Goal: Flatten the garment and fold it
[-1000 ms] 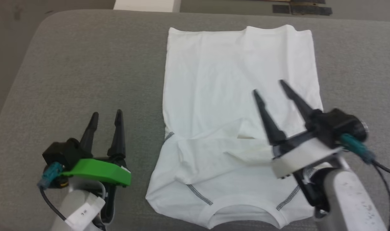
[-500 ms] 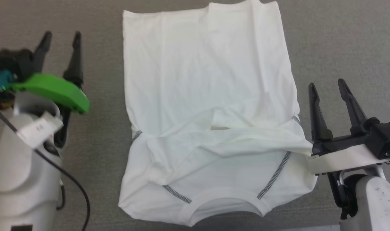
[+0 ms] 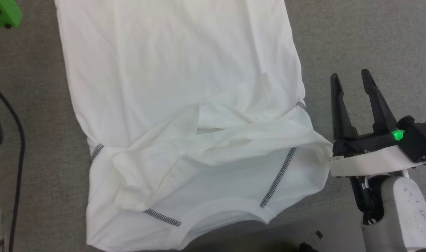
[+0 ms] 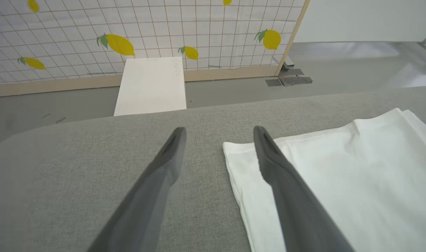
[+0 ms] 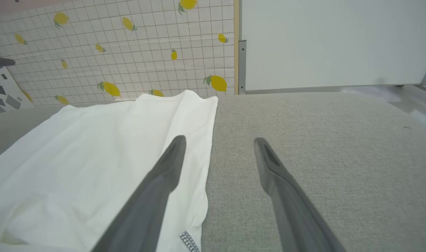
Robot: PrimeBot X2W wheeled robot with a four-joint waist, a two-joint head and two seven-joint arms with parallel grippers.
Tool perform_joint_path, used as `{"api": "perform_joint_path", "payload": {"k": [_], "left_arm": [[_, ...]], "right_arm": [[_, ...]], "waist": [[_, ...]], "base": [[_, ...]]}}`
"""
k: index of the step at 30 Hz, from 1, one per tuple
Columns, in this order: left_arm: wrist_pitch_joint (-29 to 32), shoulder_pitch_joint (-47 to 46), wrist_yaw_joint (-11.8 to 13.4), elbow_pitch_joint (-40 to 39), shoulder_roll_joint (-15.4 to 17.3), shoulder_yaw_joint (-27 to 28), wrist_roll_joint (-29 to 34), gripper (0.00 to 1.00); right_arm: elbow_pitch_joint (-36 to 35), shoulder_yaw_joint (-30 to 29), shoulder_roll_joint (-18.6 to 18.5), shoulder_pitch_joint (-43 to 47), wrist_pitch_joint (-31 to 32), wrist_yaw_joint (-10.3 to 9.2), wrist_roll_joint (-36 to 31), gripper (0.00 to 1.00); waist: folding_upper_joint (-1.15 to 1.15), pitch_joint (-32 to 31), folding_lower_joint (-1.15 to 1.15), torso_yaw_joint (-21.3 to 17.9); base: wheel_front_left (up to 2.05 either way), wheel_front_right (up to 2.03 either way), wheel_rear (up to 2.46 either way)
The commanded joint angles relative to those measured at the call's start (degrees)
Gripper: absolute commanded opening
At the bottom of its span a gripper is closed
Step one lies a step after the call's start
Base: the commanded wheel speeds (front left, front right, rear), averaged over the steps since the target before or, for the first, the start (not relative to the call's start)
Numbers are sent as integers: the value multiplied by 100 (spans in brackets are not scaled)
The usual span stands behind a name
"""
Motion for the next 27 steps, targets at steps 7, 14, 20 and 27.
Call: {"api": "perform_joint_path", "payload": {"k": [7, 14, 20, 27], "left_arm": [[1160, -709, 425, 192, 315, -191, 269, 100], [1790, -967, 1017, 226, 497, -173, 541, 100], [2151, -1017, 1279, 172, 521, -210, 624, 100], [2416, -952, 1199, 56, 469, -308, 500, 0]], "right_arm": [[101, 189, 5, -224, -224, -10, 282, 100], [92, 274, 5, -318, -292, -10, 401, 100], [109, 349, 5, -407, -304, -10, 422, 100], [14, 425, 5, -768, -301, -10, 174, 100]], "waist": [[0, 941, 0, -847], [0, 1172, 0, -969], [0, 1270, 0, -957], [0, 1306, 0, -828]], "base": [[0, 0, 0], [0, 0, 0], [0, 0, 0], [0, 0, 0]]}}
